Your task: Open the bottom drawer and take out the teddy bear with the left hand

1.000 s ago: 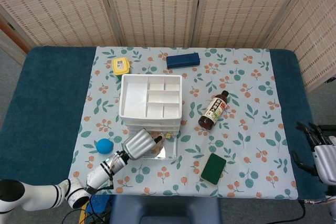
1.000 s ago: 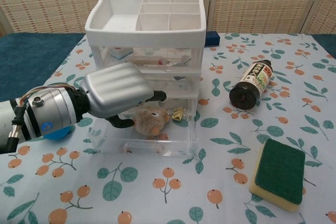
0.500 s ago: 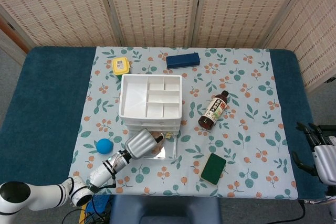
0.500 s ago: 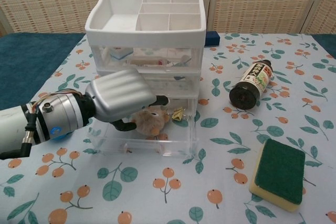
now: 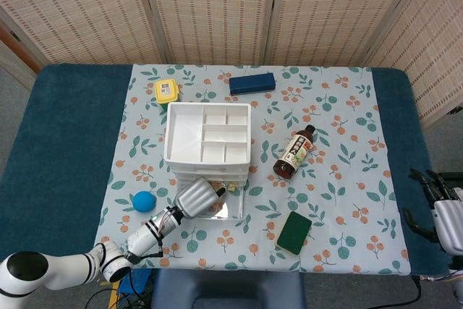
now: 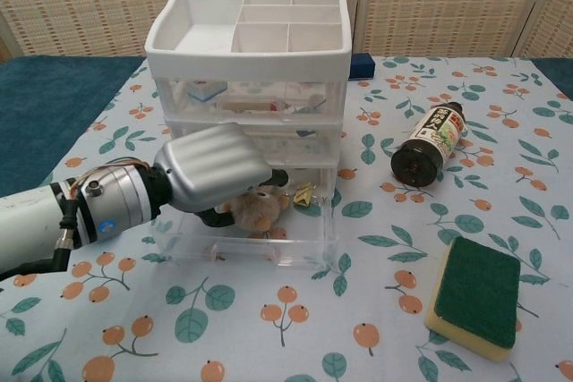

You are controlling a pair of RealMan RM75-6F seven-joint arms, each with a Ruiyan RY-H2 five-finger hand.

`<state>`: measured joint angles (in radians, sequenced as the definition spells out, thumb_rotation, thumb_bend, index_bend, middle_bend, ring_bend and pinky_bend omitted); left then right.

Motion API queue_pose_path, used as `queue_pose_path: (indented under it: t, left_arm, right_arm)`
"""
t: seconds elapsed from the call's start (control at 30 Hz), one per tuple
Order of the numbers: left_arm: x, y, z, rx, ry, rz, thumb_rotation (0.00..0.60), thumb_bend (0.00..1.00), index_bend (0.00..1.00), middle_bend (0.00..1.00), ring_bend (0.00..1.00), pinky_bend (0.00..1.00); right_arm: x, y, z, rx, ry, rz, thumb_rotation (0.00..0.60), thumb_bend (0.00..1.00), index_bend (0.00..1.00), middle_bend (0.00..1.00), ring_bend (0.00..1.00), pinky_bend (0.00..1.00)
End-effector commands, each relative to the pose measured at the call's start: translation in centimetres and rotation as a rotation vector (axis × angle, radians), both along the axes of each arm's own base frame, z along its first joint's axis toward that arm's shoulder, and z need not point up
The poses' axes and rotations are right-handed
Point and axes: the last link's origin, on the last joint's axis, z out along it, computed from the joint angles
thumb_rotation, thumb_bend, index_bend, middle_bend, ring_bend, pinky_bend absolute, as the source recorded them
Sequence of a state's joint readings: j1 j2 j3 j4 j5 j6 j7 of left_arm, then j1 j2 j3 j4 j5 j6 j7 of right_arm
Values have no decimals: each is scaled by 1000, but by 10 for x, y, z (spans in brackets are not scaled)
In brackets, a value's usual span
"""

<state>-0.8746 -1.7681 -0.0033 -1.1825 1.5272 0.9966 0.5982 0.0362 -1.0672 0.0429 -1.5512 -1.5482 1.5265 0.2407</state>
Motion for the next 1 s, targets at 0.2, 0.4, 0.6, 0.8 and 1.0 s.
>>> queue_pose_path:
  t: [0.2, 0.4, 0.6, 0.8, 1.0]
  left_arm:
    - [-1, 4, -4, -9, -23, 17, 600, 244, 424, 957, 1000, 1000]
    - [-1, 5, -6, -14, -42, 18, 600, 243, 516, 966, 1000, 1000]
    - [-1, 5, -5, -14, -58, 15, 600, 244, 574, 973, 1000, 1000]
    - [0, 4, -5, -19, -81, 18, 600, 244, 635, 987, 1000, 1000]
    - [-1, 4, -7, -26, -88, 23, 600, 248, 666, 989, 1000, 1000]
  right_arm:
    - [-1, 0, 0, 0, 0, -2, 600, 415, 78, 208, 122, 197]
    - [-1, -1, 0, 3, 0, -4, 600, 415, 77, 208, 122, 197]
    - [-1, -2, -1, 3, -1, -3, 600, 415, 78, 208, 122, 197]
    - [-1, -3, -1, 5, -2, -3, 600, 415, 77, 208, 123, 197]
    - [-2, -3, -1, 5, -1, -4, 600, 415, 78, 208, 123, 197]
